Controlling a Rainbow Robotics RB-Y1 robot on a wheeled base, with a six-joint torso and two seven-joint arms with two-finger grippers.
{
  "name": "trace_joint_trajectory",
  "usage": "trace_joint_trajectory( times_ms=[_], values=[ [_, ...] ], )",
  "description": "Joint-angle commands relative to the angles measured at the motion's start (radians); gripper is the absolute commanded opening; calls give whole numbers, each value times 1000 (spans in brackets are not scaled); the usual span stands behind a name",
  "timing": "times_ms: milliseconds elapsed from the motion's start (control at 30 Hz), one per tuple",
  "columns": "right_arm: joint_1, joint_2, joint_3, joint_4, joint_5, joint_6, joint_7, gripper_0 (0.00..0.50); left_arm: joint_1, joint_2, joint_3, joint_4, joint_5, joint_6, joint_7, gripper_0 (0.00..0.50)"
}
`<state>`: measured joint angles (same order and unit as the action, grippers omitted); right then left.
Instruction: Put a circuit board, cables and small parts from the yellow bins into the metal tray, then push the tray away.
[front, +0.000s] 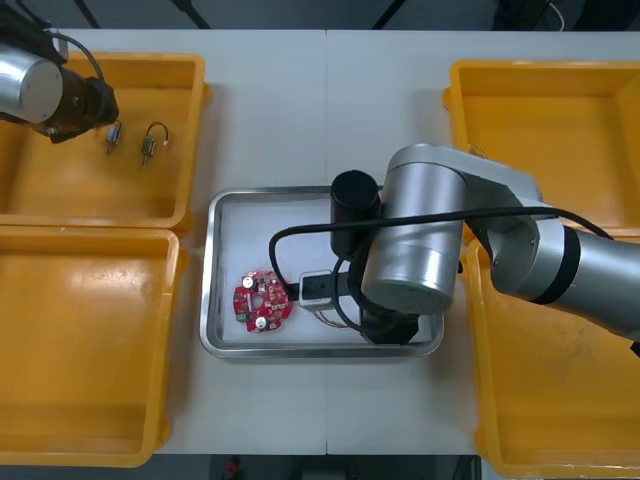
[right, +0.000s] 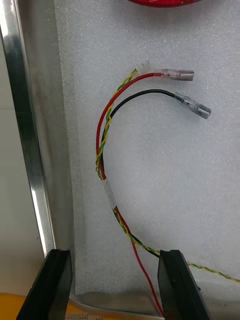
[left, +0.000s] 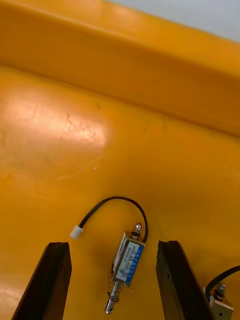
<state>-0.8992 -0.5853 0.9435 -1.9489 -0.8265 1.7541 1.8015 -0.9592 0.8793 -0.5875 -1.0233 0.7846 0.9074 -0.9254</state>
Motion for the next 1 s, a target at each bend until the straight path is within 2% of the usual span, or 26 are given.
trace_joint_trajectory(
  times_ms=[33, 233, 400, 567, 767, 1000],
  values=[
    [-29, -33, -130, -47, -66, 53, -37, 500, -55, -17, -20, -1, 50, -13, -115, 500],
    [-29, -65, -233, -54, -123, 104, -90, 500, -53, -17, -20, 3, 104, -12, -237, 500],
    [-1, -96, -388, -64, -186, 166, -212, 500, -55, -17, -20, 43, 122, -47, -362, 500],
    [33, -139, -488, -65, -198, 166, -287, 500, -56, -17, -20, 89, 142, -102, -444, 500],
    [86, -203, -581, -64, -194, 166, -416, 500, -56, -17, -21, 92, 196, -102, -464, 500],
    [126, -248, -661, -54, -171, 166, -534, 500, -55, -25, -23, 97, 206, -96, -483, 500]
  ],
)
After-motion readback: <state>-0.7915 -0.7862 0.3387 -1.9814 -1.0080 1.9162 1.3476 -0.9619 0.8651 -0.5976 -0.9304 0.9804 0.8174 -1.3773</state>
